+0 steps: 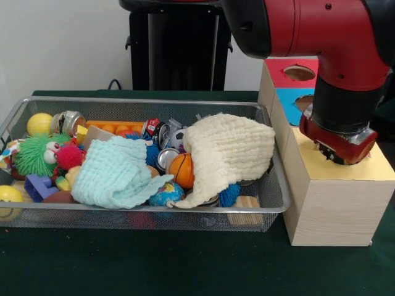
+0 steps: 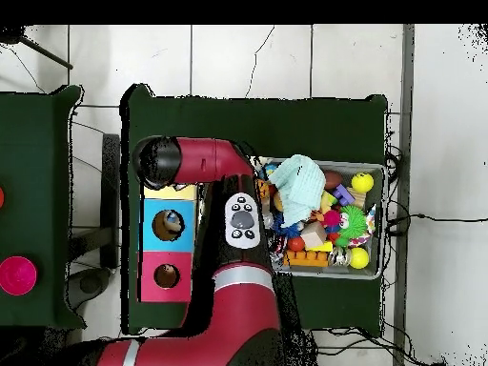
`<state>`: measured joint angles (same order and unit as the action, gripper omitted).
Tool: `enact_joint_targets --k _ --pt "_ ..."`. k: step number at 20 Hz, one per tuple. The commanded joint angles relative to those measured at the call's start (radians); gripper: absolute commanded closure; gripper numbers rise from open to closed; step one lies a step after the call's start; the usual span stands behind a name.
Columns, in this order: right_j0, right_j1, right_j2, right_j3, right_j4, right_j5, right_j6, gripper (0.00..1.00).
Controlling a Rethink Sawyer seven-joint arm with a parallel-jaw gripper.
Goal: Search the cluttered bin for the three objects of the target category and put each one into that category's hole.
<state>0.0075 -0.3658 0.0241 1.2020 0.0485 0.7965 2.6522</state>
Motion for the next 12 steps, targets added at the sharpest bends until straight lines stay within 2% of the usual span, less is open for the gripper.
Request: enact_joint_targets --k 1,6,12 --pt "0.072 -0.011 -0.063 -0.101 0.001 0.110 0.174 1.00" --pt "0.114 -0.023 -0.093 -0.119 0.029 0.154 0.206 1.00" --pt "0.125 -0.017 -0.090 -0.108 0.056 0.121 0.192 1.00"
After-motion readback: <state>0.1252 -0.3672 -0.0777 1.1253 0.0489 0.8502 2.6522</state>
